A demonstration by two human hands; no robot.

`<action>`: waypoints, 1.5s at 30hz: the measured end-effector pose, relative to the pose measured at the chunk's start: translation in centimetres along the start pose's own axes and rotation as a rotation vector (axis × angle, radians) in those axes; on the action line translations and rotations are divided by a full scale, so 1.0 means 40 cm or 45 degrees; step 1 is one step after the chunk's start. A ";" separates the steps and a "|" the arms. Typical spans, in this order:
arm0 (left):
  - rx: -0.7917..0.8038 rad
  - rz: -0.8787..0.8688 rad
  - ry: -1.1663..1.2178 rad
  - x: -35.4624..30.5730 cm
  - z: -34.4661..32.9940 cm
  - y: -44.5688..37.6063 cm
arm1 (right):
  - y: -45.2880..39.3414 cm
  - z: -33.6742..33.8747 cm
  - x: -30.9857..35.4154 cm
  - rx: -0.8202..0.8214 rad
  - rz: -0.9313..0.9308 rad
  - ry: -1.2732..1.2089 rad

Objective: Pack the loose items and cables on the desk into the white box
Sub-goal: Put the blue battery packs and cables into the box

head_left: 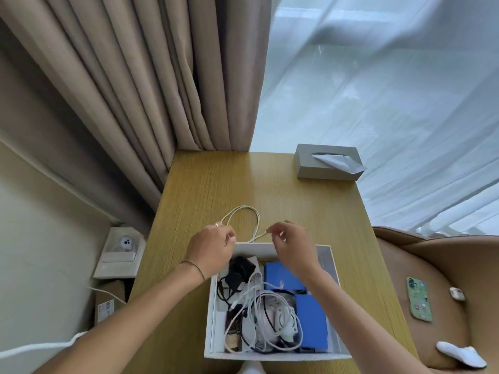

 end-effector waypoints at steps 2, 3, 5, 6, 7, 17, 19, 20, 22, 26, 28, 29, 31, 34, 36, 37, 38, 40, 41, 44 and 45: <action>0.021 0.053 0.048 0.049 -0.007 -0.029 | -0.044 -0.009 0.009 0.051 -0.044 0.021; 0.034 0.074 0.074 0.069 -0.015 -0.044 | -0.065 -0.014 0.011 0.068 -0.067 0.034; 0.073 0.094 0.110 0.098 -0.037 -0.079 | -0.103 -0.031 0.006 0.099 -0.118 0.068; 0.104 0.104 0.127 0.107 -0.052 -0.099 | -0.119 -0.042 0.002 0.123 -0.145 0.097; 0.143 0.117 0.149 0.114 -0.071 -0.118 | -0.132 -0.056 -0.002 0.154 -0.169 0.134; 0.644 0.126 -0.080 0.113 -0.307 -0.249 | -0.153 -0.118 -0.063 0.216 -0.371 0.175; 0.726 0.122 -0.121 0.107 -0.347 -0.258 | -0.141 -0.117 -0.076 0.216 -0.412 0.174; 0.759 0.118 -0.139 0.104 -0.364 -0.262 | -0.136 -0.116 -0.080 0.210 -0.424 0.171; 0.809 0.091 -0.189 0.096 -0.388 -0.270 | -0.129 -0.112 -0.082 0.193 -0.425 0.143; 0.827 0.060 -0.159 0.079 -0.417 -0.287 | -0.120 -0.098 -0.084 0.153 -0.428 0.057; 0.827 0.080 -0.099 0.079 -0.426 -0.290 | -0.114 -0.085 -0.086 0.120 -0.427 -0.013; 0.824 0.093 -0.078 0.081 -0.426 -0.289 | -0.109 -0.078 -0.086 0.105 -0.423 -0.049; 0.794 0.140 -0.017 0.091 -0.417 -0.285 | -0.098 -0.065 -0.085 0.081 -0.423 -0.118; 0.692 0.215 0.152 0.105 -0.391 -0.291 | -0.082 -0.044 -0.083 0.058 -0.423 -0.194; 0.599 0.222 0.246 0.109 -0.353 -0.303 | -0.074 -0.026 -0.073 0.037 -0.398 -0.213; 0.548 0.227 0.290 0.110 -0.330 -0.309 | -0.070 -0.016 -0.067 0.024 -0.380 -0.217; 0.496 0.236 0.342 0.113 -0.306 -0.314 | -0.068 -0.005 -0.058 0.005 -0.357 -0.222; 0.405 0.242 0.441 0.113 -0.259 -0.321 | -0.063 0.021 -0.037 -0.049 -0.298 -0.252; 0.370 0.234 0.471 0.109 -0.234 -0.323 | -0.060 0.034 -0.023 -0.077 -0.264 -0.272; 0.265 0.171 0.510 0.082 -0.149 -0.321 | -0.050 0.066 0.030 -0.132 -0.137 -0.252; 0.229 0.137 0.521 0.065 -0.115 -0.317 | -0.047 0.074 0.052 -0.145 -0.084 -0.220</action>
Point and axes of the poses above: each hand's wrist, its own y-axis away from the middle knuckle, its own z-axis out of the back of the hand, x = y × z, the point moved 10 cm from there along -y, towards the middle knuckle, and after that the axes turned 14 degrees about -z, right-handed, at the moved point
